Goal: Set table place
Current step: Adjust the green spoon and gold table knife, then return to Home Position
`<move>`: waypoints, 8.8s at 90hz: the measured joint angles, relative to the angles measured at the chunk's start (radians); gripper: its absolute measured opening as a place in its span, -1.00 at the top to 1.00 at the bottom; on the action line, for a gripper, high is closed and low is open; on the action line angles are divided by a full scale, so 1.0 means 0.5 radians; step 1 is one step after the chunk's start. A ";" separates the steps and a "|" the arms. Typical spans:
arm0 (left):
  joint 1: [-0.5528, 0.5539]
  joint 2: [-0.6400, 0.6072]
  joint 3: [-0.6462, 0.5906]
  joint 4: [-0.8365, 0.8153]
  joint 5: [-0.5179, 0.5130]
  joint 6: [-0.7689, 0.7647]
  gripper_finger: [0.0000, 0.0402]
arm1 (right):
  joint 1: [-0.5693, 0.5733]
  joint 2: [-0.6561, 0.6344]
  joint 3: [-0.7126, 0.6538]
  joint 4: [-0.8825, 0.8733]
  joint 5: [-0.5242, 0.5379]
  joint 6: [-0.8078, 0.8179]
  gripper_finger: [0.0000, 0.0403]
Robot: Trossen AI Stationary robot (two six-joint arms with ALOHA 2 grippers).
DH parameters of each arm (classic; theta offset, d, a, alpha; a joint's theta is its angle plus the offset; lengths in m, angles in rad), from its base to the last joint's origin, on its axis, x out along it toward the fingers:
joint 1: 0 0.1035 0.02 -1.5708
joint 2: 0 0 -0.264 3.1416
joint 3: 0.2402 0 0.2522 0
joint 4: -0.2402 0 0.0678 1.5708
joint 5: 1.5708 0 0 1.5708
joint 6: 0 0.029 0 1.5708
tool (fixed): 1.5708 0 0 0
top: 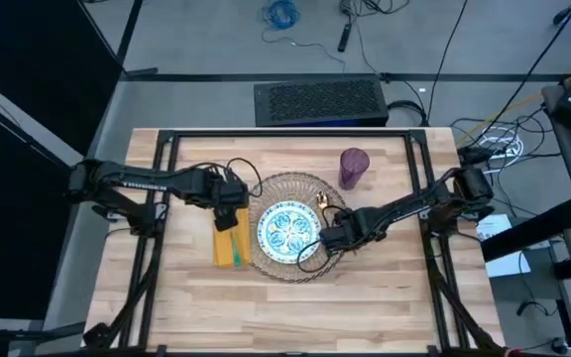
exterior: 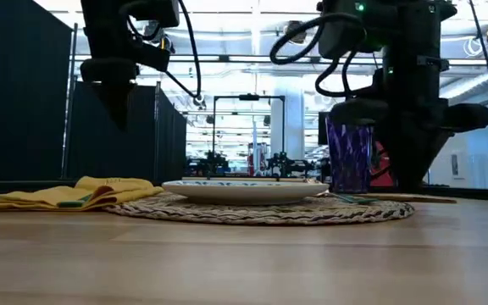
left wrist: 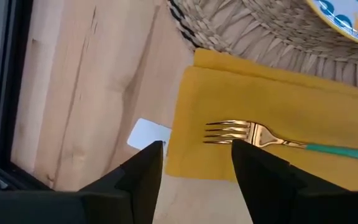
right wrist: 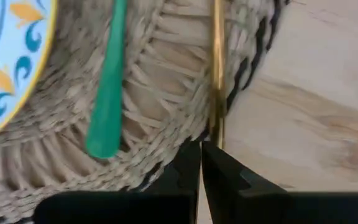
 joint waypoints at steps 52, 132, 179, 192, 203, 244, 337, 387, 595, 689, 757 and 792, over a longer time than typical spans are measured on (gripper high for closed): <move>-0.004 0.000 0.000 -0.052 -0.009 0.001 0.11 | -0.035 0.152 0.000 0.032 -0.060 -0.064 1.00; -0.004 0.000 0.000 0.012 -0.016 0.003 0.11 | -0.407 0.166 0.080 -0.256 0.237 -0.541 1.00; -0.004 0.000 0.000 -0.012 -0.013 -0.002 0.11 | -0.456 0.166 0.080 -0.009 0.222 -0.748 1.00; -0.004 0.000 0.000 -0.012 -0.013 -0.002 0.11 | -0.437 0.166 0.080 0.036 0.221 -0.801 1.00; -0.004 0.000 0.000 -0.005 -0.013 -0.002 0.11 | -0.433 0.166 0.080 0.030 0.231 -0.837 1.00; -0.004 0.000 0.000 -0.006 -0.013 -0.002 0.11 | -0.491 0.166 0.080 0.086 0.275 -0.963 1.00; -0.004 0.000 0.000 -0.010 -0.003 -0.002 0.11 | -0.734 0.166 0.080 0.222 0.379 -1.444 1.00; -0.004 0.000 0.000 -0.012 0.004 -0.002 0.11 | -0.721 0.166 0.080 0.184 0.422 -1.473 1.00; -0.170 -2.777 -0.680 0.649 0.309 0.280 0.11 | 0.299 -2.313 -0.150 0.244 0.376 -1.918 0.51; -0.170 -2.803 -0.749 1.209 0.270 0.626 0.11 | -0.959 -2.354 -1.004 1.846 -0.652 -2.445 0.53; -0.170 -2.808 -1.188 1.390 0.438 0.419 0.11 | -0.732 -3.426 -1.536 1.379 -0.318 -2.291 0.45; -0.170 -2.808 -1.512 1.847 0.350 0.330 0.11 | -0.655 -3.271 -1.582 1.589 -0.298 -2.438 0.45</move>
